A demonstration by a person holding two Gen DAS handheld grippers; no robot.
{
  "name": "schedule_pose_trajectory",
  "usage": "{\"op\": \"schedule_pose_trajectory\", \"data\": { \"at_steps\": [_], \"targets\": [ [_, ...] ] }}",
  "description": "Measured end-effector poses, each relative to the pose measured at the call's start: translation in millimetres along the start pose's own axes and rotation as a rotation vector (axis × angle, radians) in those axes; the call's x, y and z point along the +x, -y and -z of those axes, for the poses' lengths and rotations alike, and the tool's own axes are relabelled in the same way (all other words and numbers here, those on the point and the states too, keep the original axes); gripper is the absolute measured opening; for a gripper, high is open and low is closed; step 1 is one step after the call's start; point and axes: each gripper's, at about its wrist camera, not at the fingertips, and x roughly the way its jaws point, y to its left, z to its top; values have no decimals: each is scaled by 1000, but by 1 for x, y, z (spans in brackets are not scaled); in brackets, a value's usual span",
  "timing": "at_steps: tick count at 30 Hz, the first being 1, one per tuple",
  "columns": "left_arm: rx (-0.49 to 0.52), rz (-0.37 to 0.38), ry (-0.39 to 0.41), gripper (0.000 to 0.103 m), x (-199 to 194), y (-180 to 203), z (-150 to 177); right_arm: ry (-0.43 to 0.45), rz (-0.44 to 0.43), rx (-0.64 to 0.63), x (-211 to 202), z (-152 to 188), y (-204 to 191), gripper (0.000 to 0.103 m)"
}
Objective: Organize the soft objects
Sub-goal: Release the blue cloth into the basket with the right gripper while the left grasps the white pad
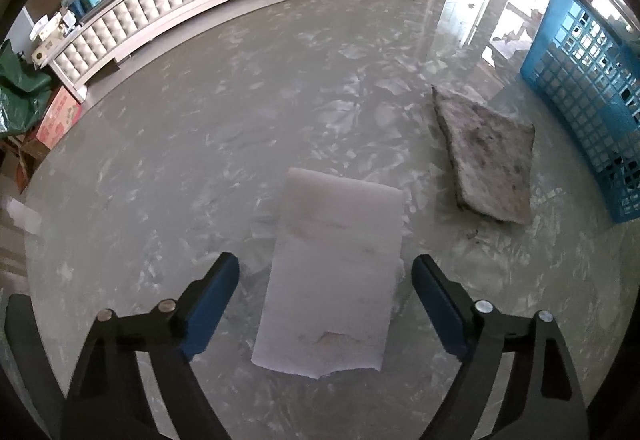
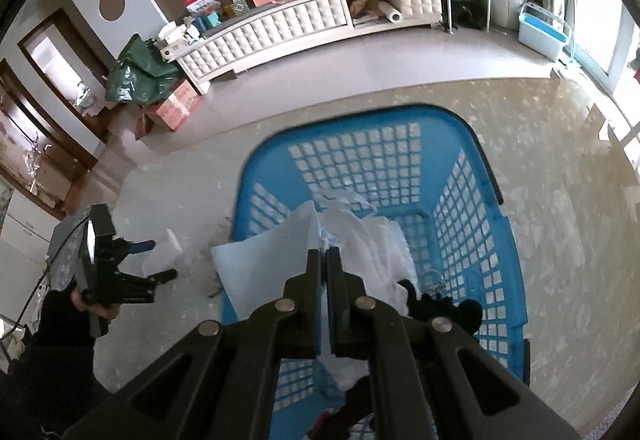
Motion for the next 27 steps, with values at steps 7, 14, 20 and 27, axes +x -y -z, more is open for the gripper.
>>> {"op": "schedule_pose_trajectory", "data": {
  "at_steps": [7,14,20,27],
  "targets": [
    [-12,-5,3,72,-5,-1,2,-58,57,18,21,-1,12,2],
    [-3,-5,10,53,-8,9,2,-93,90,34,18,-1,17,3],
    [-12,-8,-6,49,-10,13,4,-133,129,58,21,1,22,3],
    [-31,-5,-1,48,-19,14,13,-128,163,73,17,1,22,46]
  ]
}}
